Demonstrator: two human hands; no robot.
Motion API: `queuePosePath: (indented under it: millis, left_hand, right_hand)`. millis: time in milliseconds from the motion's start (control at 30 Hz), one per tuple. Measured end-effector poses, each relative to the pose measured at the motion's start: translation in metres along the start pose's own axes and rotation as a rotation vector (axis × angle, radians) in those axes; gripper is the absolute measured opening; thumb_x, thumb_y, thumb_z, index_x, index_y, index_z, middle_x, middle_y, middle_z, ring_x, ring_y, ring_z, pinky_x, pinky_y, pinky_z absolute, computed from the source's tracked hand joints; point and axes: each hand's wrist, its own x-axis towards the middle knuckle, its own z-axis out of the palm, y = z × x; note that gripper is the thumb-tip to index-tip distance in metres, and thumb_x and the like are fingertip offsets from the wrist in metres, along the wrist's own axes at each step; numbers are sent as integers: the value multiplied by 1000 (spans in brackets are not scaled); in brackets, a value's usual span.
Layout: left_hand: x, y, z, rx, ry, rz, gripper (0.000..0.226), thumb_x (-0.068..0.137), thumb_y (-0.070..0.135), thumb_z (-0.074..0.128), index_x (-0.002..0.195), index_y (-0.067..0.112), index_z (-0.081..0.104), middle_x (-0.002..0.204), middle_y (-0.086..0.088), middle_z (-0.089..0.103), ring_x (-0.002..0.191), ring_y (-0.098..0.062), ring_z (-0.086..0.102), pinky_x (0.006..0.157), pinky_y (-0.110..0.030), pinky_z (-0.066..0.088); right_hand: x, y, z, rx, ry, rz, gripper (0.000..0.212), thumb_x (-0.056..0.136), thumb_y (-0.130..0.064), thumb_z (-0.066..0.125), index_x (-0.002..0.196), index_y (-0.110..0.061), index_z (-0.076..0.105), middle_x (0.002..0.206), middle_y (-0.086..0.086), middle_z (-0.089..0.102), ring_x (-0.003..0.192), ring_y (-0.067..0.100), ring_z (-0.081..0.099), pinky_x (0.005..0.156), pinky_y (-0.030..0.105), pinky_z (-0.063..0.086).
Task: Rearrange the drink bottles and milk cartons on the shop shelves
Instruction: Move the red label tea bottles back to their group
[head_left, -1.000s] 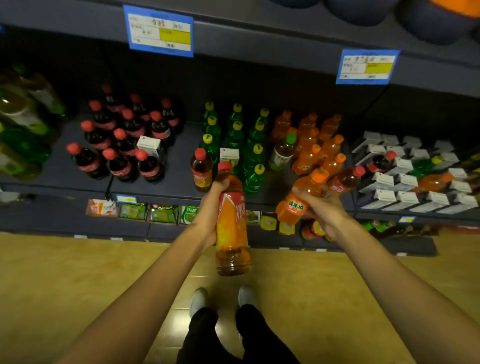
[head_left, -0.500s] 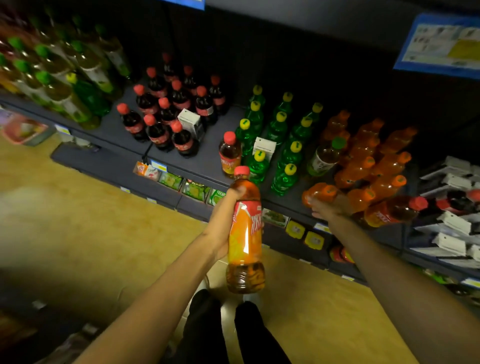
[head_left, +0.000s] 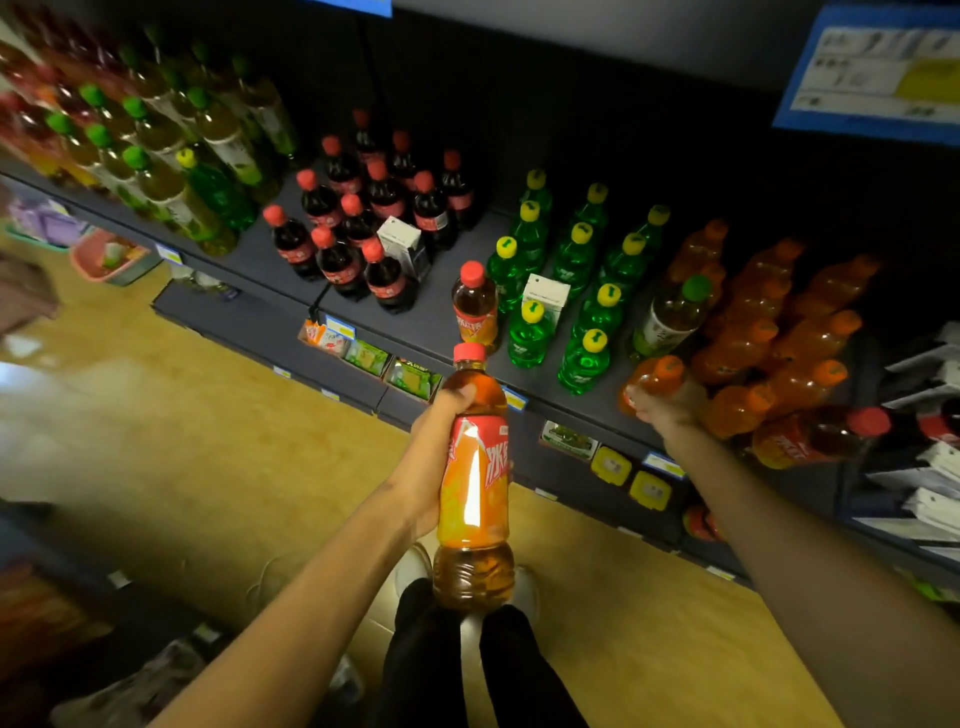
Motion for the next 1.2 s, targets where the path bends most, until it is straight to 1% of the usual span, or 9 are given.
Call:
queuePosePath:
  millis: [67,233,400,533,667,800,967,1067,1200]
  left_hand:
    - [-2,-1,2,14,-3,-13,97,48,61,76,127,10,54,85,-14,69,71,-24,69,60,-35,56]
    - [-4,-3,10,34,-21,-18,84,61,60,65,127,9,54,87,-15,68,70,-24,69,61,-35,57]
    - [-10,-4,23,31,-84,-38,76,68,57,61,125,7,55,85,-15,68,69,-24,69,62,-35,57]
    - [-10,-6,33,13,-137,-77,76,71,58,62,126,6,56,89,-15,69,69,-24,68,64,-35,55]
    - [-12,-10,43,26,-187,-87,65,70,57,60,113,8,62,90,-13,70,68,-23,66,62,-33,54]
    - [-12,-14,51,75,-200,-85,66,70,57,59,116,10,60,88,-13,71,70,-23,67,62,-33,55]
    - [-12,-18,55,88,-214,-87,71,67,57,61,119,10,59,89,-14,71,71,-24,67,66,-35,55]
    - [-10,-19,55,85,-203,-84,76,67,58,63,125,10,57,94,-15,71,74,-25,68,68,-37,55]
    - [-10,-20,54,86,-195,-96,77,68,59,63,127,10,56,97,-15,70,75,-25,68,67,-36,55]
  right_hand:
    - [39,39,5,-29,-21,-79,125,26,-72,76,135,-19,45,129,13,59,111,39,63,90,56,54]
    - [-57,-4,-6,-152,83,-200,81,75,-27,83,142,-14,40,136,14,53,123,35,54,102,54,46]
    - [-104,0,-21,-83,77,-280,58,86,-10,73,136,-4,45,127,10,54,100,27,64,88,43,55]
    - [-118,11,-38,-73,126,-257,51,90,-14,71,134,-4,48,119,1,55,87,20,63,72,31,52]
    - [-121,26,-56,-11,220,-246,44,89,-18,72,127,-6,54,101,2,66,81,25,68,75,49,59]
    - [-114,50,-81,31,263,-247,39,90,-23,71,123,-13,54,89,-2,69,79,27,70,74,55,58]
    - [-119,61,-113,44,338,-243,25,92,-13,67,111,-22,54,90,15,66,61,12,65,56,34,58]
    - [-117,64,-128,35,390,-236,33,90,-10,69,119,-11,53,88,15,66,76,22,67,72,37,52]
    - [-101,50,-144,66,453,-148,57,84,-8,75,130,2,43,111,17,62,98,23,59,93,39,46]
